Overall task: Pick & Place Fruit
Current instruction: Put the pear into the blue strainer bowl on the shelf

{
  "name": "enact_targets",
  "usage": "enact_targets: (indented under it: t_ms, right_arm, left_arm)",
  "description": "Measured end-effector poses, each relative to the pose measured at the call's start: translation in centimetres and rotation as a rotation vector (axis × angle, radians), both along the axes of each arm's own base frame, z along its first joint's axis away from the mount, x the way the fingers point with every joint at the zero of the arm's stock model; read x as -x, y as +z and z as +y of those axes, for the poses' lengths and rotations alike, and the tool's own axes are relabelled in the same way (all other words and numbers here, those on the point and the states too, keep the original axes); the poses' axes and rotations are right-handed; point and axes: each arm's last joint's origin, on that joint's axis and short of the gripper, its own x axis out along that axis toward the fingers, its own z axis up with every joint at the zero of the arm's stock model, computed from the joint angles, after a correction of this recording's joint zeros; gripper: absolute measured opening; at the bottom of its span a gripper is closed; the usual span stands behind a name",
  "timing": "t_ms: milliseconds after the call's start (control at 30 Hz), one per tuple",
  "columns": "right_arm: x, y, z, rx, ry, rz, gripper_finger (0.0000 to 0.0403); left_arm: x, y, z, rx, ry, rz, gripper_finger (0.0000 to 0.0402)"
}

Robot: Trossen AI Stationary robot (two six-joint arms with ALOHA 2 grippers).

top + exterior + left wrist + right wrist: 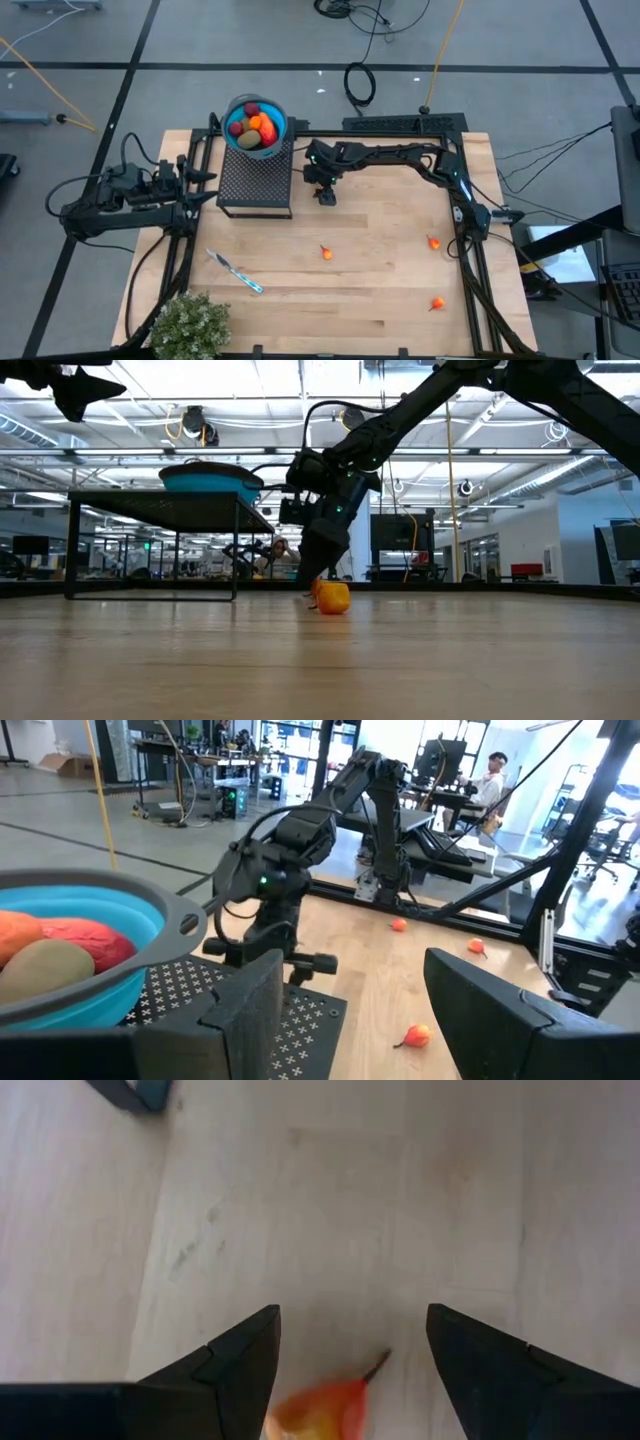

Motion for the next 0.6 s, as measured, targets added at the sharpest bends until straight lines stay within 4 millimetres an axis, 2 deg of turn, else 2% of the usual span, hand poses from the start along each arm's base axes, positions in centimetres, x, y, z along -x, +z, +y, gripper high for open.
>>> enact_targets:
  t_ms: [267, 433, 600]
  right_arm:
    - [-0.04, -0.19, 0.12, 0.023, -0.026, 0.018, 0.0247]
    - [0.40, 0.33, 0.17, 0.049, -0.055, 0.058, 0.0247]
    - [0.76, -0.07, 0.83, 0.077, -0.060, 0.137, 0.0247]
  left_arm:
    - [0.00, 0.00, 0.00, 0.006, 0.000, -0.001, 0.0243]
    - [0.00, 0.00, 0.00, 0.006, 0.000, -0.001, 0.0243]
    - [0.00, 0.00, 0.00, 0.003, 0.000, 0.000, 0.0243]
